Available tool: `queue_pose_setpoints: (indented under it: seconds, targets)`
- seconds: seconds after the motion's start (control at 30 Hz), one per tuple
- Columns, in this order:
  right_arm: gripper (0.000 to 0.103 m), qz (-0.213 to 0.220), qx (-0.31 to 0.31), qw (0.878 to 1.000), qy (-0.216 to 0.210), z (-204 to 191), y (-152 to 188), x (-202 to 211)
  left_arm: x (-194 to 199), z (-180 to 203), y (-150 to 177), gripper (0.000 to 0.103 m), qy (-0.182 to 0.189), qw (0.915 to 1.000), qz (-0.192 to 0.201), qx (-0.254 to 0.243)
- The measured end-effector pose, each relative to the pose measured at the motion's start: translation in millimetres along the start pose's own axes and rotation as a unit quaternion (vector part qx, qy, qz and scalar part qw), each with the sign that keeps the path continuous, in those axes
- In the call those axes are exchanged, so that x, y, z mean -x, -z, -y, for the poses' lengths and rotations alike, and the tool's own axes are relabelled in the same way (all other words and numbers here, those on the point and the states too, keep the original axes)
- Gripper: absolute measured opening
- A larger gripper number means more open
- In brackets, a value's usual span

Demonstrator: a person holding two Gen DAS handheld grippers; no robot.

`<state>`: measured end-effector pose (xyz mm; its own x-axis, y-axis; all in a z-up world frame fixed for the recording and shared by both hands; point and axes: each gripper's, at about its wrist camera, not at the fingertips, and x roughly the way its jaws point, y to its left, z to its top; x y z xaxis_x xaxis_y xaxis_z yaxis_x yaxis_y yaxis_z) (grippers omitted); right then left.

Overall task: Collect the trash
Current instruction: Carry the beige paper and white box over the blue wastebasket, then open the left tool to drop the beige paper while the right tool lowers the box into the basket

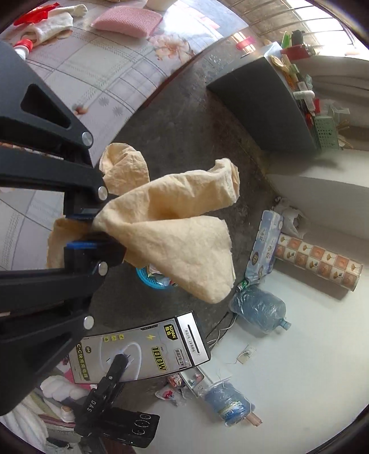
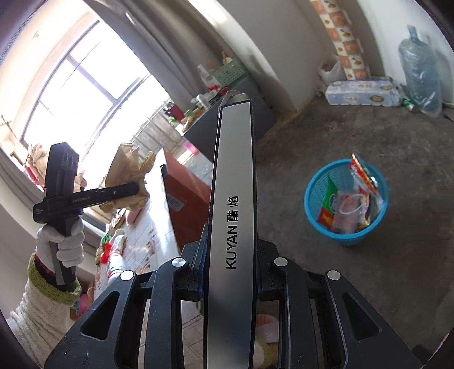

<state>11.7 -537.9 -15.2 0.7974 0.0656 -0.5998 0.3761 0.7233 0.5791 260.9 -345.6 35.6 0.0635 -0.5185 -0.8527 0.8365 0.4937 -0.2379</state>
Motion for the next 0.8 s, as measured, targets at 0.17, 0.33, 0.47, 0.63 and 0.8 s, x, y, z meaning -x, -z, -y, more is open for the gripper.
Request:
queue_pose_setpoints:
  seconds: [0.17,0.33,0.47,0.63,0.8]
  targets:
    - [0.023,0.01,-0.047,0.998,0.047,46,-5,1,-68,55,-21,0.01,0.024,0.9986,-0.04,-0.025]
    - [0.023,-0.006,-0.088,0.994,0.06,81,-2,-14,-158,80,-30,0.01,0.027,0.9941,-0.105,-0.007]
    - [0.023,-0.02,-0.103,0.992,0.064,97,0,-24,-228,78,-42,0.01,0.028,0.9872,-0.154,0.03]
    - [0.023,-0.031,-0.128,0.989,0.072,119,2,-31,-295,84,-60,0.011,0.014,0.9836,-0.169,0.062]
    - [0.023,-0.04,-0.139,0.986,0.081,127,5,-33,-343,73,-72,0.034,0.001,0.982,-0.159,0.101]
